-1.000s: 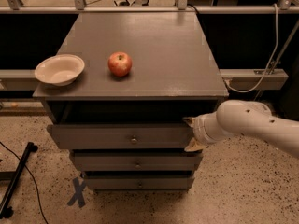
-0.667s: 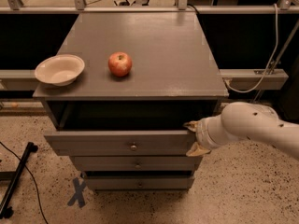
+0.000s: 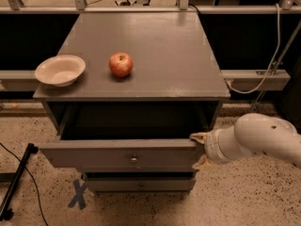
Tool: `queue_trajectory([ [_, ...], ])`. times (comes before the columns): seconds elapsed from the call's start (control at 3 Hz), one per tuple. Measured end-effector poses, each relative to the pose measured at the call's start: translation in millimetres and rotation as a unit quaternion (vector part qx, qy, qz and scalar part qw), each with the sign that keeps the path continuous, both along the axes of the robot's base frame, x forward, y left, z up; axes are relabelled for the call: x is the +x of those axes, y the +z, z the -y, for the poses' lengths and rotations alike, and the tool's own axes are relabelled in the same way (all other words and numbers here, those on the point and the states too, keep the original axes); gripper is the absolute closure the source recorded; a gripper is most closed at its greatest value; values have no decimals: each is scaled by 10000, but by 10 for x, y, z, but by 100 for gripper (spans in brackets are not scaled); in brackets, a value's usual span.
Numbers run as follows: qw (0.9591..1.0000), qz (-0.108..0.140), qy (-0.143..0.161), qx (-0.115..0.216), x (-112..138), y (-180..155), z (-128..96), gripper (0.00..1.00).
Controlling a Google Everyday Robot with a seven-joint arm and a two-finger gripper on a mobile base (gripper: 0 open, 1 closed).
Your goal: Open top drawer
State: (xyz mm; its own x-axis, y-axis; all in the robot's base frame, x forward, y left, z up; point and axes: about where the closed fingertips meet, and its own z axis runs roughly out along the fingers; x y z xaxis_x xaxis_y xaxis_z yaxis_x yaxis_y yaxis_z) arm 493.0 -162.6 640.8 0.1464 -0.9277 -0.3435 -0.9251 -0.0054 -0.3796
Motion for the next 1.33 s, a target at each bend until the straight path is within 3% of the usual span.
queue_trajectory([
  [0.33,9998,-124,-129,56,-240,-34,48,43],
  [0.67,9995,-217,-219,122,-413,-80,48,37],
  [1.0,9995,-217,-219,122,-413,-68,48,39],
  [1.33,9995,-216,-219,122,-413,-68,47,34],
])
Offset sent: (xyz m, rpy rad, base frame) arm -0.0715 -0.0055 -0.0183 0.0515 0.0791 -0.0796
